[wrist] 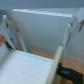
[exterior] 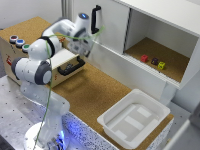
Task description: Push down the green button to turn on the green light
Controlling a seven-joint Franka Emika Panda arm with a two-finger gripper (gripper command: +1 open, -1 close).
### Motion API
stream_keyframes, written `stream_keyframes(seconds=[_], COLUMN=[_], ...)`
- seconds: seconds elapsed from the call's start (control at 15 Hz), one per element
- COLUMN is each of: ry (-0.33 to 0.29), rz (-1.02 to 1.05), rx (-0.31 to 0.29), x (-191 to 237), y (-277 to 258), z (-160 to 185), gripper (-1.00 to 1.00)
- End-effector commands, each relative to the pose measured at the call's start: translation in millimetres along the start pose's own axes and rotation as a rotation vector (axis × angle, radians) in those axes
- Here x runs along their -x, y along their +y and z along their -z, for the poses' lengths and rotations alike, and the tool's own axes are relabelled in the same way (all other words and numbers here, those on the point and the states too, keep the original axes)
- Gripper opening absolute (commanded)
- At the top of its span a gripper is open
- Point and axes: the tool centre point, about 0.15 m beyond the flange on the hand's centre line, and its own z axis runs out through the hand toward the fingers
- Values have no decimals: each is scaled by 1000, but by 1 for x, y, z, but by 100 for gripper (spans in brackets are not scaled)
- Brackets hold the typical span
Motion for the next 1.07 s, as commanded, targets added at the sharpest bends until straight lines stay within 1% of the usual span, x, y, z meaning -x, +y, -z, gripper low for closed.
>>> stream_keyframes(seconds=[0.0, 0.07, 0.13, 0.27, 0.33, 0.4, 0.53, 0.6, 0.67, 0.73, 0.8, 0.87, 0.93, 1.0], ry=[-117, -143, -180, -249, -292, -328, -370, -379, -376, -382, -370, -362, -372, -365], rz=[199, 246, 298, 403, 461, 498, 540, 549, 570, 588, 618, 654, 662, 652], rx=[-56, -112, -156, -188, -220, -224, -192, -166, -131, -80, -75, -65, -64, -82], x=[-19, -18, -15, -8, -1, 3, 15, 22, 30, 38, 47, 55, 62, 69], y=[-69, -84, -104, -147, -181, -207, -247, -266, -282, -295, -309, -320, -324, -324], z=[9, 8, 8, 7, 7, 5, 2, 2, 3, 1, -2, -9, -17, -25], gripper=[100, 100, 100, 100, 100, 100, 100, 100, 100, 100, 100, -100, -100, -100])
